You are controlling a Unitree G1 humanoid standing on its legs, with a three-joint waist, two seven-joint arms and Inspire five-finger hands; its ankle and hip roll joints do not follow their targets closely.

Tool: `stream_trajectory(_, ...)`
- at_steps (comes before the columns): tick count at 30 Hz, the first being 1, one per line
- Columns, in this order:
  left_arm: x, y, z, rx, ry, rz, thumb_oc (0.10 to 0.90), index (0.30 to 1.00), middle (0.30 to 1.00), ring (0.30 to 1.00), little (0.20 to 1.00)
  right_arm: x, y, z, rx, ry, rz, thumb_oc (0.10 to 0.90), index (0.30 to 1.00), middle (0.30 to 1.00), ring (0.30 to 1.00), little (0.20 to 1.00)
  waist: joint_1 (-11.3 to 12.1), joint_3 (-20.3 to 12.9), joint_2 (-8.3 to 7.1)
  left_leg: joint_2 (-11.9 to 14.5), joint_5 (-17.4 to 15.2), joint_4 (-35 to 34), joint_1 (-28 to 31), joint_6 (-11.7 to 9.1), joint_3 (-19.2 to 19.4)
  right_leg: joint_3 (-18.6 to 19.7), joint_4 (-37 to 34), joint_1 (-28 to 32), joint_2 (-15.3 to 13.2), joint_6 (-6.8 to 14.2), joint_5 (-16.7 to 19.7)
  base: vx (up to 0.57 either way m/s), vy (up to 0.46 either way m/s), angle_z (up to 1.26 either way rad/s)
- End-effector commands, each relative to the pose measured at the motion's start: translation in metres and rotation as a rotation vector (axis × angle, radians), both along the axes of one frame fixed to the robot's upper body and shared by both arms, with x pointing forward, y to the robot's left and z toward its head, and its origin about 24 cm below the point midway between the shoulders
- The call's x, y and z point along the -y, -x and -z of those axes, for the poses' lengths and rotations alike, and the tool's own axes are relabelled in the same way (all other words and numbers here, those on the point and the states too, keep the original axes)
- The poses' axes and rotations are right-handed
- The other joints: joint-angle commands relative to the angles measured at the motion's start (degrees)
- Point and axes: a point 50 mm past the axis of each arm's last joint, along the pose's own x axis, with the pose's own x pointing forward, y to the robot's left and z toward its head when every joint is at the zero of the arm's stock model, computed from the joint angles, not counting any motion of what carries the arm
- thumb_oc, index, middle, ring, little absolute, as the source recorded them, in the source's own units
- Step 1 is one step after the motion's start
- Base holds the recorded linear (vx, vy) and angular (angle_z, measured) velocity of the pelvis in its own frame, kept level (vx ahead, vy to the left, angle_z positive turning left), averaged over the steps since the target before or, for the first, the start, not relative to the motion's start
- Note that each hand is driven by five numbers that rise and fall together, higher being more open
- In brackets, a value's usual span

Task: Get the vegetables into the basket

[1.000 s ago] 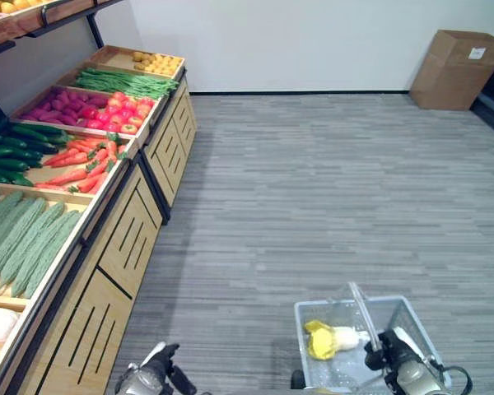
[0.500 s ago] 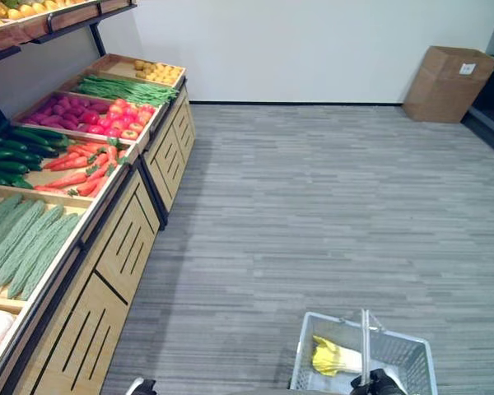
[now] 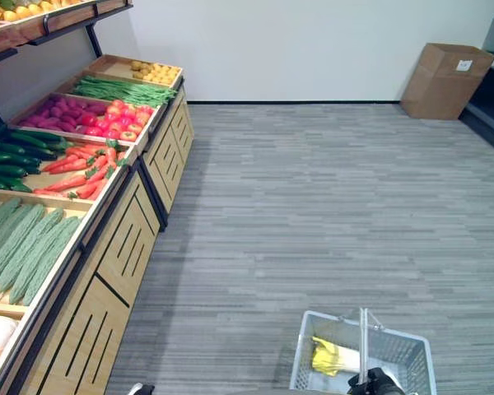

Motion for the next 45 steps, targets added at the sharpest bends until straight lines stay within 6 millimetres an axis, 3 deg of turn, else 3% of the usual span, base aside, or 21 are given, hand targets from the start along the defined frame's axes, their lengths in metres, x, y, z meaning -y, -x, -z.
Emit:
stream_trajectory(1, -0.004, -0.014, -0.003, 0.034, -0.023, -0.009, 0.900, 1.000, 1.000, 1.000, 1.000, 0.002, -0.013, -0.003, 0.002, 0.009, -0.038, 0.400, 0.300, 0.300, 0.300, 0.300, -0.2, 2.0, -0.54, 0.5, 0.3, 0.6, -0.5, -1.7, -3.2, -0.4, 4.2, 3.2, -3.3, 3.9, -3.6, 0.00, -0.040, 0.00)
stream_trajectory(9, -0.003, -0.007, -0.002, 0.030, -0.017, -0.070, 0.900, 1.000, 1.000, 1.000, 1.000, 0.002, -0.013, -0.003, -0.003, 0.014, -0.057, 0.400, 0.300, 0.300, 0.300, 0.300, 0.3, 3.0, -0.44, 2.3, 2.2, 0.4, -2.1, -2.8, -4.0, -1.8, 4.5, 2.6, -1.7, 3.0, -4.3, -0.03, -0.071, 0.02)
stream_trajectory(20, 0.001, -0.017, -0.003, 0.080, -0.024, -0.118, 0.900, 1.000, 1.000, 1.000, 1.000, 0.002, -0.025, -0.006, 0.039, 0.040, -0.093, 0.400, 0.300, 0.300, 0.300, 0.300, 1.2, 6.4, 0.55, 7.4, 7.8, 0.4, -7.7, -5.8, -6.9, -4.5, 4.3, 1.1, 3.7, 0.2, -6.2, -0.07, -0.143, 0.17)
stream_trajectory(23, 0.004, -0.017, -0.002, 0.085, -0.022, -0.119, 0.900, 1.000, 1.000, 1.000, 1.000, 0.000, -0.029, -0.007, 0.052, 0.038, -0.111, 0.400, 0.300, 0.300, 0.300, 0.300, 1.2, 7.2, 0.68, 7.7, 8.1, 0.4, -8.0, -5.9, -8.0, -4.4, 4.1, 0.9, 4.4, -0.2, -6.1, -0.02, -0.112, 0.11)
stream_trajectory(26, 0.009, -0.023, -0.002, 0.111, -0.010, -0.130, 0.900, 1.000, 1.000, 1.000, 1.000, -0.004, -0.035, -0.007, 0.058, 0.040, -0.155, 0.400, 0.300, 0.300, 0.300, 0.300, 2.3, 8.0, 0.22, 5.2, 7.4, 0.7, -9.2, -5.4, -14.1, -3.7, 3.8, 0.2, 4.3, -0.4, -5.7, -0.01, -0.046, -0.06)
stream_trajectory(29, 0.016, -0.032, -0.002, 0.148, 0.012, -0.143, 0.900, 1.000, 1.000, 1.000, 1.000, -0.008, -0.046, -0.009, 0.082, 0.037, -0.198, 0.400, 0.300, 0.300, 0.300, 0.300, 3.3, 8.6, -0.56, 0.0, 4.9, 1.9, -11.1, -3.7, -22.4, -2.3, 3.8, -0.6, 4.1, -0.4, -5.0, -0.02, -0.044, -0.25)
stream_trajectory(30, 0.015, -0.032, -0.002, 0.150, 0.014, -0.150, 0.900, 1.000, 1.000, 1.000, 1.000, -0.011, -0.050, -0.010, 0.089, 0.034, -0.215, 0.400, 0.300, 0.300, 0.300, 0.300, 3.3, 8.6, -0.72, -1.2, 3.7, 2.2, -10.9, -2.8, -23.5, -1.4, 3.8, -0.7, 4.3, -0.5, -5.0, 0.00, -0.029, -0.31)
stream_trajectory(36, 0.013, -0.027, -0.002, 0.134, 0.006, -0.134, 0.900, 1.000, 1.000, 1.000, 1.000, -0.015, -0.054, -0.010, 0.097, 0.029, -0.237, 0.400, 0.300, 0.300, 0.300, 0.300, 3.7, 8.0, -0.87, -3.0, 1.7, 2.9, -9.6, -0.8, -22.1, 0.5, 3.6, -0.6, 3.9, -0.6, -4.8, 0.02, 0.064, -0.35)
stream_trajectory(45, 0.007, -0.025, -0.003, 0.129, -0.012, -0.109, 0.900, 1.000, 1.000, 1.000, 1.000, -0.016, -0.049, -0.008, 0.072, 0.020, -0.218, 0.400, 0.300, 0.300, 0.300, 0.300, 2.9, 6.8, -0.06, -4.3, 0.5, 0.4, -6.5, 0.1, -18.8, 2.1, 2.7, 0.3, 1.8, 0.8, -4.3, 0.03, 0.122, -0.14)
